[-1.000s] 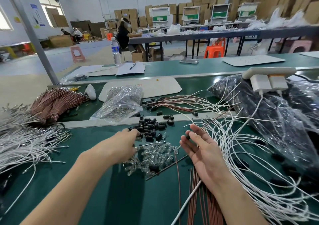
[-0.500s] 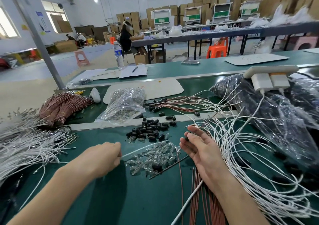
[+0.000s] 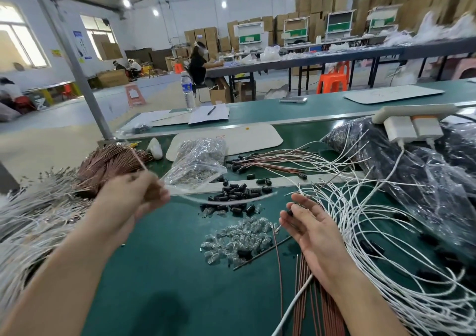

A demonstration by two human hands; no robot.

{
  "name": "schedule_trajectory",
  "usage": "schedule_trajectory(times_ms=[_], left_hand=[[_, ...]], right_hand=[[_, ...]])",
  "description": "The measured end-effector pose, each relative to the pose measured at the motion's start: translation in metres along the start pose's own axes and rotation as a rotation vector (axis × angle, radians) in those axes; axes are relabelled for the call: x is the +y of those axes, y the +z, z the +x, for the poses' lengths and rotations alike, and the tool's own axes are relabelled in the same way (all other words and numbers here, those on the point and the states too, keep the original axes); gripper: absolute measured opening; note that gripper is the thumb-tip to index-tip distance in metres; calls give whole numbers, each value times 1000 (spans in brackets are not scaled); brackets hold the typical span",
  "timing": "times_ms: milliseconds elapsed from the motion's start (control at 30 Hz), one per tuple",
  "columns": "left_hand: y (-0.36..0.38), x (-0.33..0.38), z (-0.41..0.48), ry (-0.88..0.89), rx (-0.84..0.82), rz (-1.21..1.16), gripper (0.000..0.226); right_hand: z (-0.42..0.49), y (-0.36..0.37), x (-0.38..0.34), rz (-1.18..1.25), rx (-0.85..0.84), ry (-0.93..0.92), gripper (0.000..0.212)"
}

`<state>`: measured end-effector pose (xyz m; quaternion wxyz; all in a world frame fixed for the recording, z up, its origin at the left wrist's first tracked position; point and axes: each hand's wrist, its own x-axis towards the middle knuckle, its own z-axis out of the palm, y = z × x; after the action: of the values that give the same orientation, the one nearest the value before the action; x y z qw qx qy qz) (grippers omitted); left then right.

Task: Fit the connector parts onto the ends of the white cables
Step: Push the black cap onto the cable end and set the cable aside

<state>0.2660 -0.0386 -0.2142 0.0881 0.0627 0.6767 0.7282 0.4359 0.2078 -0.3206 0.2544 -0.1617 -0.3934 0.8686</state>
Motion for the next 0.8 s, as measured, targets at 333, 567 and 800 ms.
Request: schedule_trajectory(times_ms=[333,567,800], left_hand=[[-20,-107,-48,140,414,642,42],[59,-108,-51,582,-62,1106,23],[70,-119,-34,533,-171,1346,23]], right_hand=[[-2,2,-2,1,20,4,22],[-1,4,-1,-22,37,3,16],[7,3,2,3,33,-10,29]])
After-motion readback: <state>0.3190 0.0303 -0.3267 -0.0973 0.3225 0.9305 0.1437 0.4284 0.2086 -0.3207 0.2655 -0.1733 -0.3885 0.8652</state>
